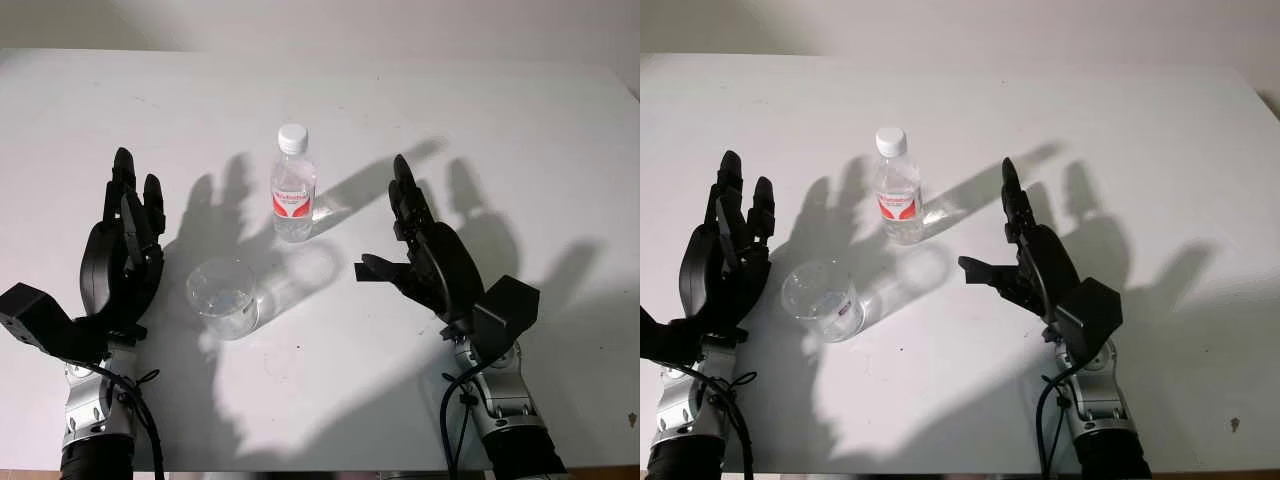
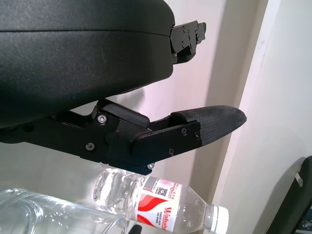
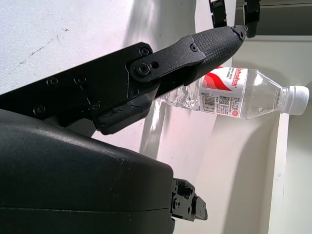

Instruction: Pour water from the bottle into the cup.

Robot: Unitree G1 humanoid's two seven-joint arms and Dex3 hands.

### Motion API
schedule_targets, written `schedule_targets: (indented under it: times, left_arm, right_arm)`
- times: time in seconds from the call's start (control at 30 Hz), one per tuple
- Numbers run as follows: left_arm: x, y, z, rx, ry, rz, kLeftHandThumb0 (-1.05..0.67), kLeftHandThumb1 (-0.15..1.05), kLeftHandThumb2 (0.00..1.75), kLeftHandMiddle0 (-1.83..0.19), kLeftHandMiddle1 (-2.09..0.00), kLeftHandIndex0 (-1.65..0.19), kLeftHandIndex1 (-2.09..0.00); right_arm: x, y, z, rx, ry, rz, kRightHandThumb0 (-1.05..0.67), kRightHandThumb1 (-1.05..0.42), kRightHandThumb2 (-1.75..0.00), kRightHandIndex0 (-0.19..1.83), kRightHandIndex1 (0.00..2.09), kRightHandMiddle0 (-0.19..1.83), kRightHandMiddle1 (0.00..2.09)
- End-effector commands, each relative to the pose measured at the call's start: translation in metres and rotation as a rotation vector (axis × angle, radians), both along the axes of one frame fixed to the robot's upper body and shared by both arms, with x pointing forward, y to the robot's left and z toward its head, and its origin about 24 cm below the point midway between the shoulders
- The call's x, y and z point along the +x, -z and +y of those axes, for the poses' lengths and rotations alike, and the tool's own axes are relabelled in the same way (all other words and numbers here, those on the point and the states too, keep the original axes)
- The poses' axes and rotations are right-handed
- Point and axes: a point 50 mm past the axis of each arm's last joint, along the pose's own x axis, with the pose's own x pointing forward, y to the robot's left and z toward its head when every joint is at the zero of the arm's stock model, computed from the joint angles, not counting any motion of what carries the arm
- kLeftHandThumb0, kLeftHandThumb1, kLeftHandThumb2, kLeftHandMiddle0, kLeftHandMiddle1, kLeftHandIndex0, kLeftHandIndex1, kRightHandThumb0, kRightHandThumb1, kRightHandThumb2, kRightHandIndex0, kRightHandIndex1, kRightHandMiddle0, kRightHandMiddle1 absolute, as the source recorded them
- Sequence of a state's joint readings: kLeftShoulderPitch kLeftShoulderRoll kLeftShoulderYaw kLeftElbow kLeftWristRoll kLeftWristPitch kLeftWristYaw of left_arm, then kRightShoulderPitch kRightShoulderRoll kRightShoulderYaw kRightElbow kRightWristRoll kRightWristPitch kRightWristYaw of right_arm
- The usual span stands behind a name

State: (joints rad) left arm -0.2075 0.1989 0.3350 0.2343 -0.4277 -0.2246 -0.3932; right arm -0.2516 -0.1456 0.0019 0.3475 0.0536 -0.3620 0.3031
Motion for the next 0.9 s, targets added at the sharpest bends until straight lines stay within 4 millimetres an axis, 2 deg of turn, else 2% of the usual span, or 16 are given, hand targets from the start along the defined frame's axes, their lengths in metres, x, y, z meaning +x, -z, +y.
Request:
schedule_targets:
  times: [0.0,0.4,0.57,0.73,0.87]
  left_arm:
    - [-0.006,0.004,0.001,-0.002,-0.006,0.011,-0.74,1.05,0.66,0.19,0.00,0.19,0.00]
    - [-0.002,0.003,0.003,0.012,-0.018,0.017,-0.74,1.05,0.65,0.19,0.00,0.19,0.00]
    - [0.001,0.003,-0.001,-0.017,-0.008,0.012,-0.74,1.05,0.64,0.19,0.00,0.19,0.00]
    - [0.004,0.002,-0.003,-0.011,0.004,0.006,-0.74,1.05,0.65,0.19,0.00,0.19,0.00]
    - [0.004,0.000,-0.002,-0.003,0.005,0.002,-0.74,1.05,0.65,0.19,0.00,0.19,0.00]
  right_arm:
    - [-0.003,0.002,0.000,0.007,-0.003,0.004,-0.98,-0.98,-0.05,-0.19,0.00,-0.19,0.00]
    - [0.009,0.002,0.007,0.001,-0.020,0.024,-0.97,-0.96,-0.05,-0.19,0.00,-0.19,0.00]
    - [0.027,-0.014,0.018,-0.017,-0.068,-0.009,-0.98,-0.96,-0.05,-0.19,0.00,-0.19,0.00]
    - [0.051,-0.038,0.038,-0.028,-0.116,-0.051,-1.00,-0.95,-0.05,-0.19,0.00,-0.19,0.00]
    - [0.063,-0.050,0.054,-0.062,-0.150,-0.070,-0.99,-0.94,-0.05,-0.19,0.00,-0.19,0.00]
